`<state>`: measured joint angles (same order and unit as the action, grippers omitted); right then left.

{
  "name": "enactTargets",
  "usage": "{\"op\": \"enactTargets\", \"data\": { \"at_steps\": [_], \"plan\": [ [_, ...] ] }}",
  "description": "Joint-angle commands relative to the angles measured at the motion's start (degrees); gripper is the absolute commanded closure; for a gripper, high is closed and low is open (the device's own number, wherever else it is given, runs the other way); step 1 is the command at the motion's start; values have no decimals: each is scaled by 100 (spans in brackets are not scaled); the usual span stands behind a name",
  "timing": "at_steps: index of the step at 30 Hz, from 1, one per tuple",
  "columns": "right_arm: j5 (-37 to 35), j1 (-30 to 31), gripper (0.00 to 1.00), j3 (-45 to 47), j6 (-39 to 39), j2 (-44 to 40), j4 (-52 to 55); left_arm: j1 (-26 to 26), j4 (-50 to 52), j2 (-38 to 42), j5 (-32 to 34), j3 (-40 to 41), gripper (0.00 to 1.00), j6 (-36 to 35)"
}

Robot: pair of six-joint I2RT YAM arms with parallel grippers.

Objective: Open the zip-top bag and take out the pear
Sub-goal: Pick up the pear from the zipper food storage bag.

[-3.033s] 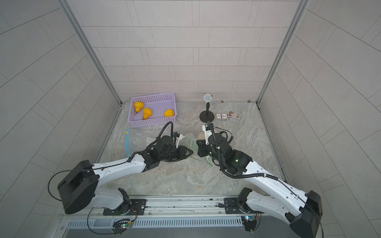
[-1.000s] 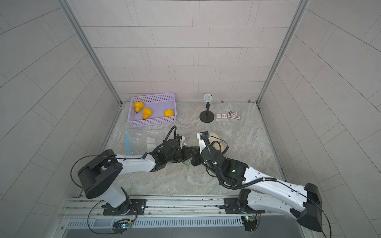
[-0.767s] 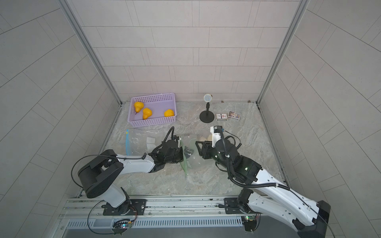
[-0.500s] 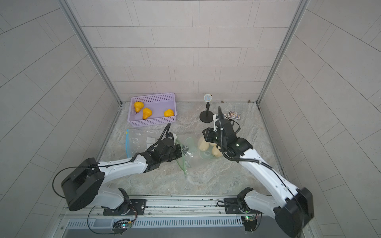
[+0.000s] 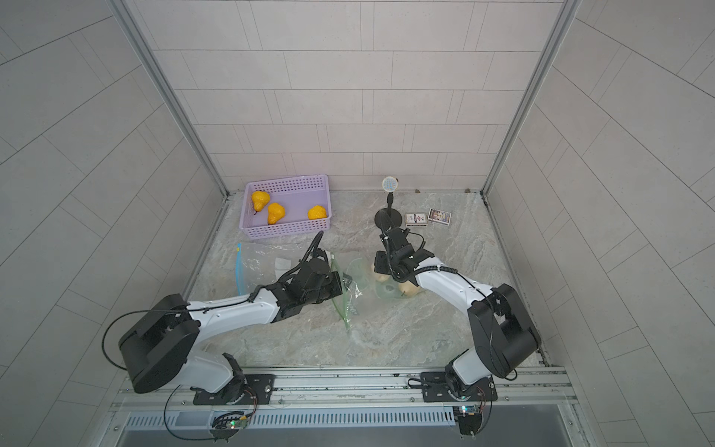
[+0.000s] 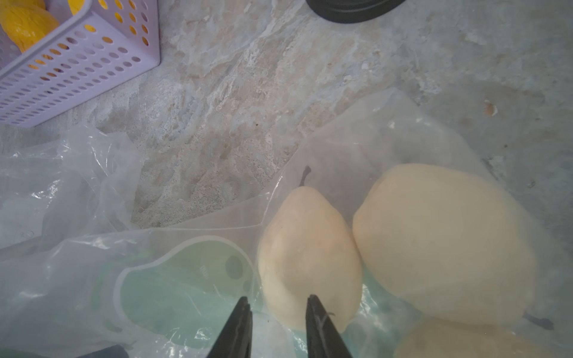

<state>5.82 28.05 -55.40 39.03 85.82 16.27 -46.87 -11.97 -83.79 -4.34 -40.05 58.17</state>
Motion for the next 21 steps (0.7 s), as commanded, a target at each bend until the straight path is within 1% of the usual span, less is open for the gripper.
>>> {"op": "enactTargets", "data": {
  "at_steps": [1,4,9,13,16,19,21],
  "plan": [
    [-486,-27,62,-242,-42,-48,-23,30,-230,-59,-19,-5,58,29],
    [-706,-38,61,-502,-97,285,319,29,-261,11,-2,50,58,64],
    [-837,-45,61,-452,11,784,134,29,-319,10,-76,79,58,91],
    [-692,-41,62,-456,59,1080,13,20,-495,15,-154,209,57,162],
    [-630,-49,62,-281,148,1126,-199,3,-593,94,-203,302,56,177],
    [-366,-51,62,-225,179,1237,-324,-5,-614,114,-240,340,55,160],
    [-244,-46,62,-152,260,1269,-387,-2,-677,83,-397,341,54,175]
  ]
}}
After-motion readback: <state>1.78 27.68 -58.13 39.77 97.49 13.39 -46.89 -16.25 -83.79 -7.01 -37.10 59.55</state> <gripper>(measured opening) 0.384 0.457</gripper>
